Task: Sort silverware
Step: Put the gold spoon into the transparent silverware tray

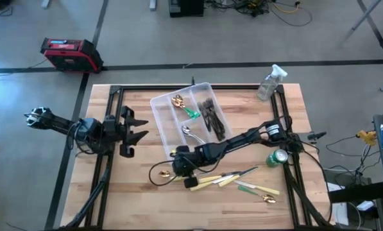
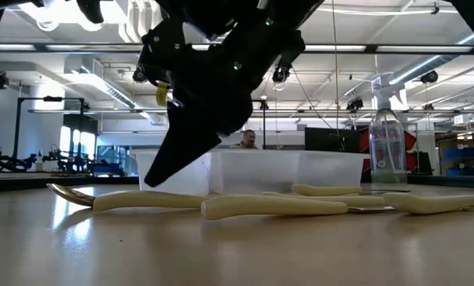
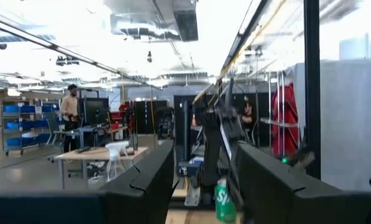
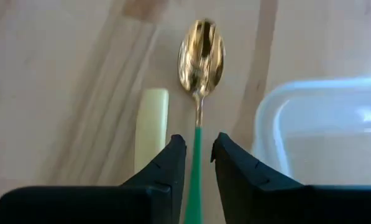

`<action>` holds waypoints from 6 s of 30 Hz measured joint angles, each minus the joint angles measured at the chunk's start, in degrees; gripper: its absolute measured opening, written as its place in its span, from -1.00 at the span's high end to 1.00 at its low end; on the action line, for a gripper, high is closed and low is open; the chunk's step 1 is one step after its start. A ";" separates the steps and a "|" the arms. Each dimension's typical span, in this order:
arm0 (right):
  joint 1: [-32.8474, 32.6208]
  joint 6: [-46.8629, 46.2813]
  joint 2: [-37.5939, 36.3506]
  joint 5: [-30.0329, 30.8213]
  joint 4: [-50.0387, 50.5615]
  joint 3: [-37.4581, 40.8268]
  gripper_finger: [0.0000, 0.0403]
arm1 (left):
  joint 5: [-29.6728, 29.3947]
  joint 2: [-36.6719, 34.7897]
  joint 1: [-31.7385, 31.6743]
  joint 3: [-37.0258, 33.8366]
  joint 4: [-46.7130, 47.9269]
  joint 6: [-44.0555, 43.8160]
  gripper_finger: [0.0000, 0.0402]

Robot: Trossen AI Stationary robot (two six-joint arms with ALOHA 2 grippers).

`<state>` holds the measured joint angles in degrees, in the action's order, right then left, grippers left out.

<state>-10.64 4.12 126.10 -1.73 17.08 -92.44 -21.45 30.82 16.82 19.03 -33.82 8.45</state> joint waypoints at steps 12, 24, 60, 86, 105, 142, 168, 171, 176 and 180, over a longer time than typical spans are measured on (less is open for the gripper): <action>-0.62 -0.37 3.02 5.22 -5.16 -0.14 0.58 | 0.02 1.71 -0.04 0.00 3.97 -6.94 0.21; -7.83 4.57 0.87 14.90 -1.32 0.28 0.38 | 2.62 -0.19 -0.04 0.00 12.66 -12.44 0.21; -12.82 -6.12 1.12 20.70 -3.87 0.08 0.77 | 2.64 -2.29 -0.04 0.00 15.80 -11.80 0.21; -8.14 -16.71 3.98 23.35 -6.30 0.17 0.33 | 4.96 -3.01 -0.04 0.00 17.31 -15.65 0.21; -11.99 -22.89 9.39 21.50 -15.55 -1.64 0.26 | 6.03 -2.97 0.00 0.00 17.84 -17.07 0.21; 6.57 -24.84 -11.09 26.19 12.11 -2.54 1.00 | 5.90 -6.68 -0.04 0.00 24.02 -13.80 0.21; 34.32 -27.92 -0.95 5.27 4.73 -2.95 1.00 | 2.42 -7.18 -0.04 0.02 23.74 -8.95 0.21; 34.15 -27.54 -1.05 4.43 4.37 -2.97 0.91 | 2.37 -6.93 -0.04 0.02 23.69 -8.97 0.21; 33.69 -27.17 -1.11 3.66 5.23 -3.55 0.59 | 2.38 -6.92 -0.04 0.02 24.27 -10.09 0.21; 32.53 -25.50 -1.47 4.60 6.46 -6.98 0.38 | 2.44 -6.92 -0.04 0.02 24.68 -11.09 0.21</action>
<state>21.89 -21.38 124.63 2.87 23.54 -99.43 -19.00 23.90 16.78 19.05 -9.14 -2.63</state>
